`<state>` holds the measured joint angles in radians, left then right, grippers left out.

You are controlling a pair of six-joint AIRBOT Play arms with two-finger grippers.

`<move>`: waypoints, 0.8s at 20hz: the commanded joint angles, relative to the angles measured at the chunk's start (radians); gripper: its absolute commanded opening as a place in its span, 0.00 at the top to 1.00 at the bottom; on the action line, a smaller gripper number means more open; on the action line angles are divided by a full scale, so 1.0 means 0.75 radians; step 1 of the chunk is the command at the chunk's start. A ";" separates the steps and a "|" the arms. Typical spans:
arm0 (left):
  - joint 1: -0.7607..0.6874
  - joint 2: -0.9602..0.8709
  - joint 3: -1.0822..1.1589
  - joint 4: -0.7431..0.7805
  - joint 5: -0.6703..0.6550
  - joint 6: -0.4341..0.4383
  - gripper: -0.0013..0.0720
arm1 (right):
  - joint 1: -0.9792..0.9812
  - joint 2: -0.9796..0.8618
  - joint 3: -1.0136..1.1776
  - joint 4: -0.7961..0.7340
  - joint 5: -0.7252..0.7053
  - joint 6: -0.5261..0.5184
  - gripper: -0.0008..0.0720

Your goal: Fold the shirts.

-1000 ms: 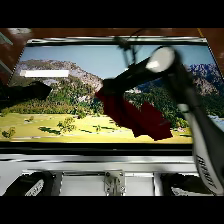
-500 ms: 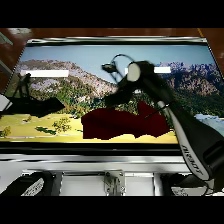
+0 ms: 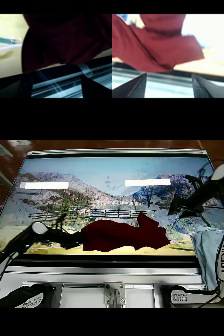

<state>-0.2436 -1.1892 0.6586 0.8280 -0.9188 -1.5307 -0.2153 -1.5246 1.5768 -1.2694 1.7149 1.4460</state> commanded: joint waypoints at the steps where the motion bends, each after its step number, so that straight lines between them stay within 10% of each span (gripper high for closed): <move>1: -0.192 -0.184 -0.002 -0.180 0.231 0.007 0.02 | -0.161 0.005 -0.112 0.078 0.086 -0.014 0.06; 6: -0.269 -0.333 0.122 -0.198 0.267 -0.001 0.08 | -0.159 0.005 -0.282 0.074 0.082 -0.071 0.06; 11: -0.241 -0.361 0.152 -0.196 0.273 0.023 0.84 | -0.152 0.073 -0.561 0.039 -0.059 -0.089 0.06; 16: -0.206 -0.316 0.152 -0.180 0.231 0.077 0.93 | -0.062 0.122 -0.822 -0.046 -0.284 -0.131 0.06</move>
<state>-0.4099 -1.4410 0.7700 0.6842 -0.7326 -1.4899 -0.2897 -1.4479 1.0599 -1.2720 1.6115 1.3701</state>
